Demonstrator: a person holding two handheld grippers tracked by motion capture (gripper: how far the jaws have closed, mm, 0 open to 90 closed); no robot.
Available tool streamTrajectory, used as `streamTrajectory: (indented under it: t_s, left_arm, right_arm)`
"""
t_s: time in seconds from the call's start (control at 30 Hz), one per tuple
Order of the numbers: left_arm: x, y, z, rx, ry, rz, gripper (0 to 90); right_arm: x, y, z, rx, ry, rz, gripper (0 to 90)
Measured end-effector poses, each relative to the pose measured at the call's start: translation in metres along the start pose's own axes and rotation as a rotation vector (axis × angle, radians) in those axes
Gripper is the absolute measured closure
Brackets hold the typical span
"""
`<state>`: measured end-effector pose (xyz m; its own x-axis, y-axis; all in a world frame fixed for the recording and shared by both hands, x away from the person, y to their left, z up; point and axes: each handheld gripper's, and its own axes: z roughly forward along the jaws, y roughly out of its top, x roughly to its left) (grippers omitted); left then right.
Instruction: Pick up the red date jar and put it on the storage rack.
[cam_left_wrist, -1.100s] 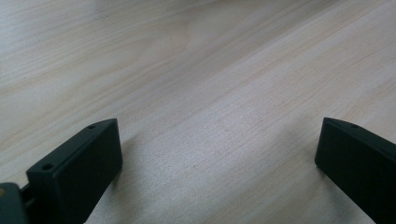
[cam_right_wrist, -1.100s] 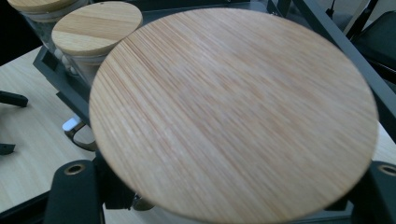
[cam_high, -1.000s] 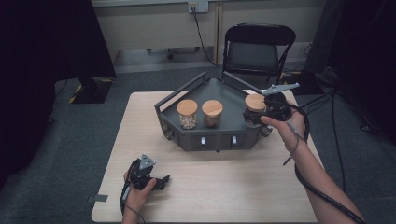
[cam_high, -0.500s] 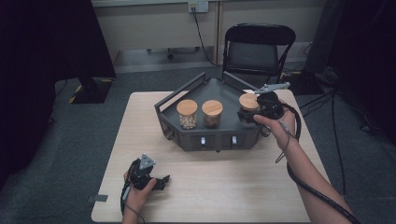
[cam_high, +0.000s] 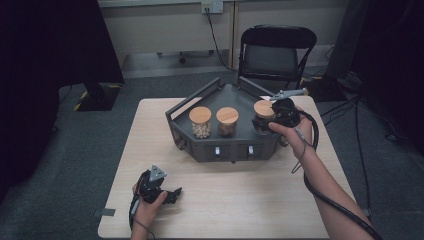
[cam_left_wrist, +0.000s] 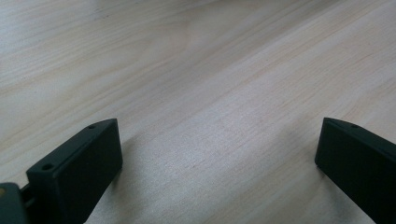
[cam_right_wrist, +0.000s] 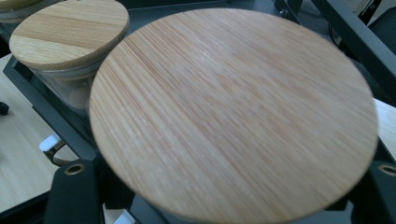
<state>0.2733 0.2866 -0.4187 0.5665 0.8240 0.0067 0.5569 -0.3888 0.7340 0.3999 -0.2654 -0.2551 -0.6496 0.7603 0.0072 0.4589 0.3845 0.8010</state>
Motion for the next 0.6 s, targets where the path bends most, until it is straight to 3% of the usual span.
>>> streamTrajectory:
  t_s: [0.6]
  left_arm:
    - [0.000, 0.000, 0.000, 0.001, 0.000, 0.000, 0.2]
  right_arm:
    - [0.000, -0.001, 0.011, 0.007, -0.014, -0.004, 25.8]
